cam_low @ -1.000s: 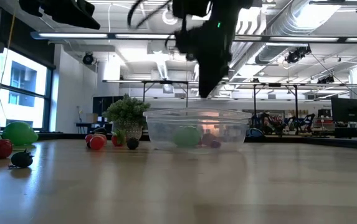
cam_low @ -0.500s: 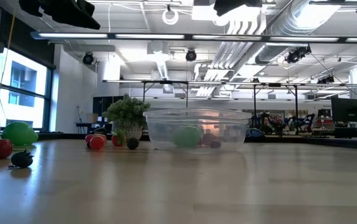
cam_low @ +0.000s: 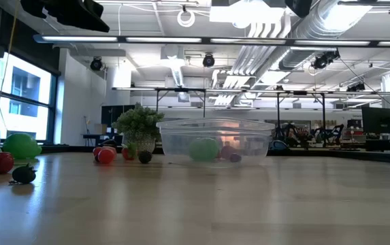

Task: Pick and placing Produce into tupperware
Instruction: Put the green pear into the transparent bin

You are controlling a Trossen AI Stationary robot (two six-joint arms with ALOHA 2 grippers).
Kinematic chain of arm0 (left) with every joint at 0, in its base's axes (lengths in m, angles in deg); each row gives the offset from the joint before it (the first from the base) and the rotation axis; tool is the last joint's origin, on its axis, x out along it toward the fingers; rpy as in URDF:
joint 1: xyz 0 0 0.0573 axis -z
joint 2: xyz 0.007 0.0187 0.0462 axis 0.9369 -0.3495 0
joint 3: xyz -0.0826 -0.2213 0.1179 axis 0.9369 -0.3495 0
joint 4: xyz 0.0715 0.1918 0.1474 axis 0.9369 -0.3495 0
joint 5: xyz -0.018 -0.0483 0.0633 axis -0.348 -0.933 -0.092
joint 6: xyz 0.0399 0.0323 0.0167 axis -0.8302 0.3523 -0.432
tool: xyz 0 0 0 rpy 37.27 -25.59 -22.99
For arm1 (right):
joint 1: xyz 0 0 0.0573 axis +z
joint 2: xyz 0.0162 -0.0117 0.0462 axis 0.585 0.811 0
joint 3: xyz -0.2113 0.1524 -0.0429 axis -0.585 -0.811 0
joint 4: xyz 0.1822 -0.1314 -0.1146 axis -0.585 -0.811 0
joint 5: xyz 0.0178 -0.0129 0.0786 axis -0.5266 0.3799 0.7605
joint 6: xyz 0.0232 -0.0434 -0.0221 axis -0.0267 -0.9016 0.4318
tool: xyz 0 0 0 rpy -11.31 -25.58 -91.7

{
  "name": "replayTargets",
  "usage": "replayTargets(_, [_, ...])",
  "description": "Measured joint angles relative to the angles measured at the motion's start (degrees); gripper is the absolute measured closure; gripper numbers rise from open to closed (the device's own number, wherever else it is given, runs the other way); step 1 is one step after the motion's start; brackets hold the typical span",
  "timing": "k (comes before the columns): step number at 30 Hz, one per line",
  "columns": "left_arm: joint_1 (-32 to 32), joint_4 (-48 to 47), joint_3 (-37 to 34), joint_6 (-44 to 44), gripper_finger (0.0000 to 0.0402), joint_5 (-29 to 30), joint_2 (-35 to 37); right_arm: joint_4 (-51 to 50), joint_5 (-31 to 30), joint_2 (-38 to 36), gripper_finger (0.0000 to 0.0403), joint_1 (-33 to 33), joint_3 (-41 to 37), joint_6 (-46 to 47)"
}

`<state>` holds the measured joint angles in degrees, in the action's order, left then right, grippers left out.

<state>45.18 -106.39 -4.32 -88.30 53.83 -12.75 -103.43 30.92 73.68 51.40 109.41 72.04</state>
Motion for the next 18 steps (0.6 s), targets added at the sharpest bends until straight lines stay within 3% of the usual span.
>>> replayTargets(6, [-0.01,0.00,0.00,0.01,0.0401,0.02,0.00,0.59,0.32,-6.88,0.0307,1.73,-5.15,0.02])
replayTargets(18, [0.00,0.02,0.00,-0.01,0.0401,0.01,0.00,-5.12,-2.02,-17.93,0.0370,1.66,-7.67,-6.23])
